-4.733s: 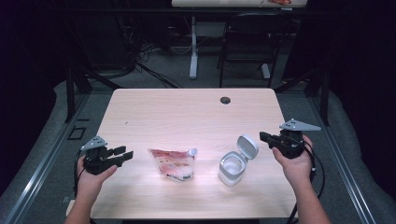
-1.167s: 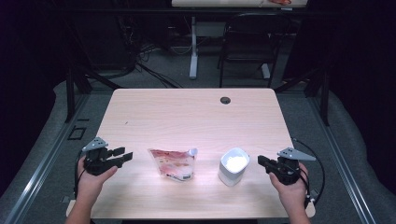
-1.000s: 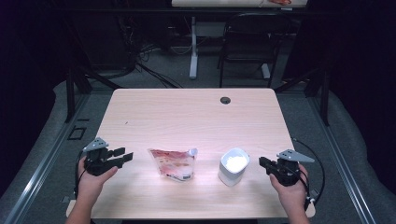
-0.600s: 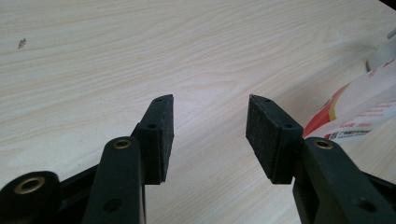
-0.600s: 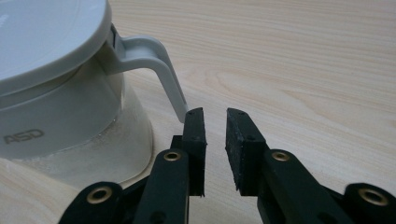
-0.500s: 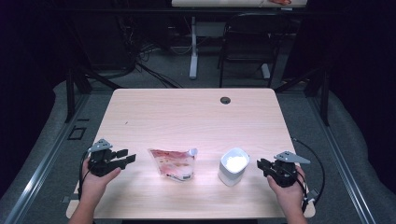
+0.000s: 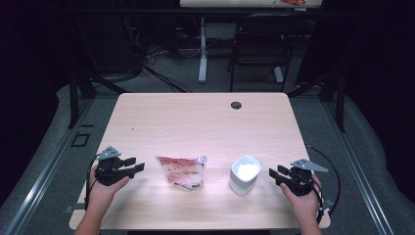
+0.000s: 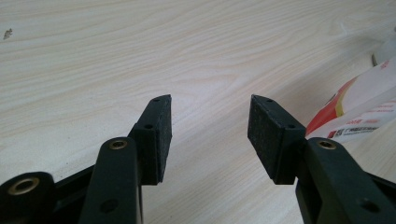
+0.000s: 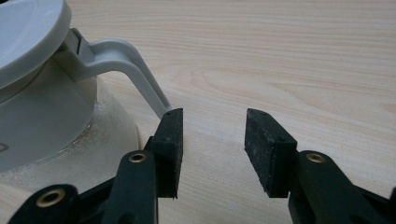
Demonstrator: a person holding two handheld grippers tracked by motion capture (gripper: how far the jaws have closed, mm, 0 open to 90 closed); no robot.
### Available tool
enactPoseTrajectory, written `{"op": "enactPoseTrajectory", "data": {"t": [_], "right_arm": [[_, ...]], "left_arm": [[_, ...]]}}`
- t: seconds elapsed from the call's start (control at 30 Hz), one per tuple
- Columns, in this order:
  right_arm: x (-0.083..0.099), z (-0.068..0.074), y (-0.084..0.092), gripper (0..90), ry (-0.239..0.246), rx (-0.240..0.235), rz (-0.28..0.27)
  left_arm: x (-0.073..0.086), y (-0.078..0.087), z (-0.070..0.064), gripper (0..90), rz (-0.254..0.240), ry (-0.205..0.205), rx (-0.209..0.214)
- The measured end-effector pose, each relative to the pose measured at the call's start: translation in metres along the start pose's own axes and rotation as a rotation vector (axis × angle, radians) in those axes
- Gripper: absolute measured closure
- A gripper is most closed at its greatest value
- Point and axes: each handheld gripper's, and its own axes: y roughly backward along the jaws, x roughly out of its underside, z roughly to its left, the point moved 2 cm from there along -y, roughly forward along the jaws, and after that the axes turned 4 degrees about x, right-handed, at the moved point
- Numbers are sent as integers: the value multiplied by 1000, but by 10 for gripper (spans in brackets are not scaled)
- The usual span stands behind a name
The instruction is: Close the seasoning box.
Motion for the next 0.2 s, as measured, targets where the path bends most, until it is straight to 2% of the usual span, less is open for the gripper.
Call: {"op": "enactPoseTrajectory", "data": {"t": [0.2], "right_arm": [[1, 0, -1, 553, -2, -4, 2]], "left_arm": [[0, -2, 1, 480, 1, 7, -8]]}}
